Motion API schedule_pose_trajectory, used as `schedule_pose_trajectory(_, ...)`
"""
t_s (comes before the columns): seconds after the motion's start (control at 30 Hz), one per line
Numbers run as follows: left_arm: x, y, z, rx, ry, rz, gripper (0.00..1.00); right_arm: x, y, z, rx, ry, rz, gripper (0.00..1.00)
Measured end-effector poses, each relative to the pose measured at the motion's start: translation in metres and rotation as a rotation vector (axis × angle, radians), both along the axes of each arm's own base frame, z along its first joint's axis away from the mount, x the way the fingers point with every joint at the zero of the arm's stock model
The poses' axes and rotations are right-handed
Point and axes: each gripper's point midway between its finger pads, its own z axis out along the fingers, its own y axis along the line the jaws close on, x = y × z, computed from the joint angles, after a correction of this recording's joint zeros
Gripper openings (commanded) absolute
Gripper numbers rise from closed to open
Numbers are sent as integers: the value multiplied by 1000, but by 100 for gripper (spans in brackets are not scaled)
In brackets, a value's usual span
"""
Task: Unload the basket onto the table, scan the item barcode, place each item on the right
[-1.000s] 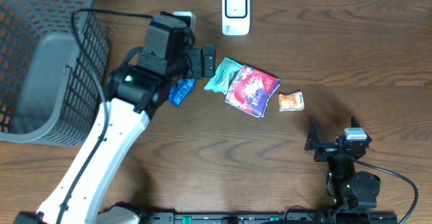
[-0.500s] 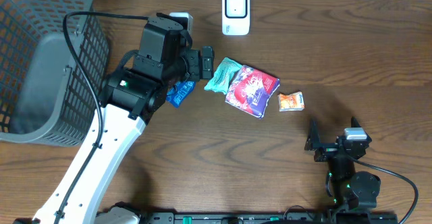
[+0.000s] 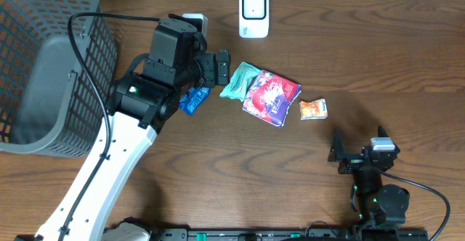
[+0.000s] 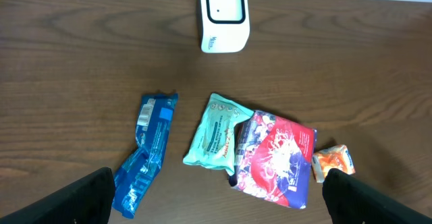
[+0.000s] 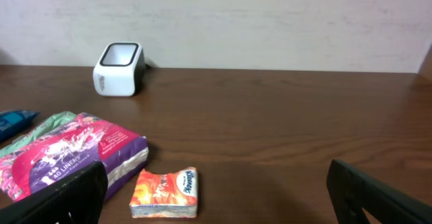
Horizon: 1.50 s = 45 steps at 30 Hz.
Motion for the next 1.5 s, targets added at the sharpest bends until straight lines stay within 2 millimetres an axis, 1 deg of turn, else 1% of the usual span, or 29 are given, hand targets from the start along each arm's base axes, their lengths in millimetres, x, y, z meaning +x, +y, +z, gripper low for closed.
schedule_pose_trajectory(0.6,0,0,0,0,0,0,98,0,0,2,-7,-10,1,99)
schedule_pose_trajectory(0.7,0,0,0,0,1,0,98,0,12,23,63,-88,71,99)
schedule_pose_trajectory(0.83,0,0,0,0,1,0,98,-11,47,58,208,-203,288,99)
schedule_pose_trajectory(0.97,0,0,0,0,1,0,98,-33,70,103,256,-362,464,99)
schedule_pose_trajectory(1.07,0,0,0,0,1,0,98,-57,77,141,229,-536,543,99)
schedule_pose_trajectory(1.13,0,0,0,0,1,0,98,-65,78,154,221,-583,555,99)
schedule_pose_trajectory(1.23,0,0,0,0,1,0,98,-61,76,160,228,-534,536,99)
schedule_pose_trajectory(1.33,0,0,0,1,1,0,98,-45,72,155,222,-340,464,99)
schedule_pose_trajectory(1.43,0,0,0,1,2,0,98,-34,59,156,196,-139,353,99)
schedule_pose_trajectory(1.47,0,0,0,0,1,0,98,-31,52,157,186,-55,300,99)
schedule_pose_trajectory(1.5,0,0,0,1,2,0,98,-28,48,154,174,-1,271,99)
